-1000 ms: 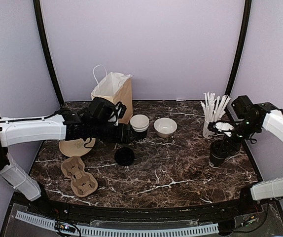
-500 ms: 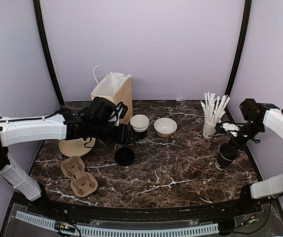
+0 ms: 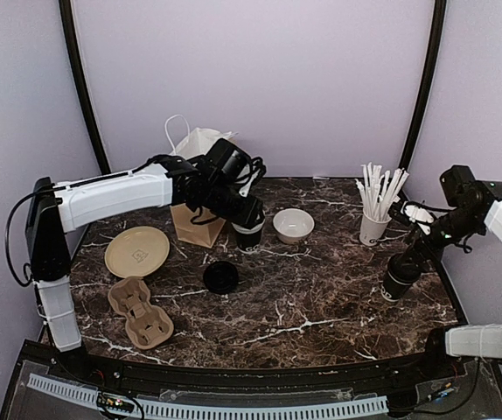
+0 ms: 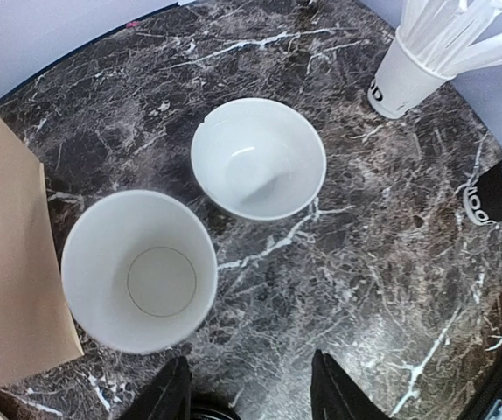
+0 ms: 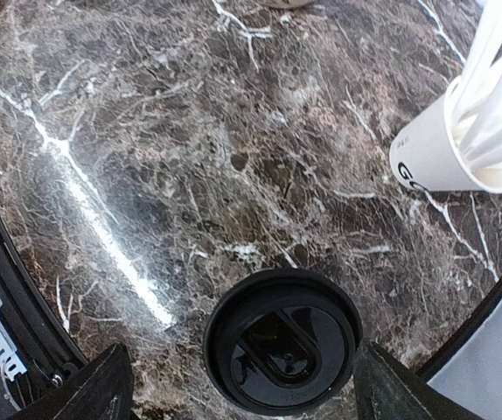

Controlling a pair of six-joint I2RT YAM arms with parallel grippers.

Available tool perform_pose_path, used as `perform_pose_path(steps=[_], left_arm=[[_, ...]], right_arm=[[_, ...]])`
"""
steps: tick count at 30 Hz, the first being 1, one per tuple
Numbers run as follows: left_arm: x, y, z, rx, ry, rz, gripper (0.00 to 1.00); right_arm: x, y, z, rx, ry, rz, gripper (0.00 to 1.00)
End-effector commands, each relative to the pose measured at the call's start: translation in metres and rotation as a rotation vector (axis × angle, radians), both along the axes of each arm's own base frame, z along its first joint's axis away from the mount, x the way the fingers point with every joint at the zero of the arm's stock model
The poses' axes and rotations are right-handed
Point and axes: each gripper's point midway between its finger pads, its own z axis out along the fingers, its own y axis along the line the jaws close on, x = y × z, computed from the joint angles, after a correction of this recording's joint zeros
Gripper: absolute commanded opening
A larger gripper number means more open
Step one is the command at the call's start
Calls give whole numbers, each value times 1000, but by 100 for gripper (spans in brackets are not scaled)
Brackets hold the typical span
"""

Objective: Pack the takeout coffee

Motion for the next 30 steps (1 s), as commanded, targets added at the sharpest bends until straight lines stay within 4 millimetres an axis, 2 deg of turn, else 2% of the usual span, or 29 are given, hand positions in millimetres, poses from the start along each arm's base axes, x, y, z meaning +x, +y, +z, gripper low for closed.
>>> perform_pose_path(steps=[1, 7, 18, 23, 27, 30], left_arm=[[8, 12, -35, 182, 58, -29, 49], [25, 7, -45, 185, 94, -27, 44], [34, -4, -52, 180, 101, -68, 37], [37, -6, -62, 207, 112, -83, 26], [38, -7, -59, 206, 113, -81, 16], [36, -9, -56, 194, 120, -88, 14]], right_arm=[[-10, 26, 14, 117, -27, 82, 87], [-17, 39, 12, 128, -32, 130, 86], [-18, 45, -4, 140, -7, 153, 85], [-17, 47, -6, 147, 3, 158, 84], [-17, 49, -7, 157, 2, 162, 84], [-17, 51, -8, 166, 6, 164, 83]])
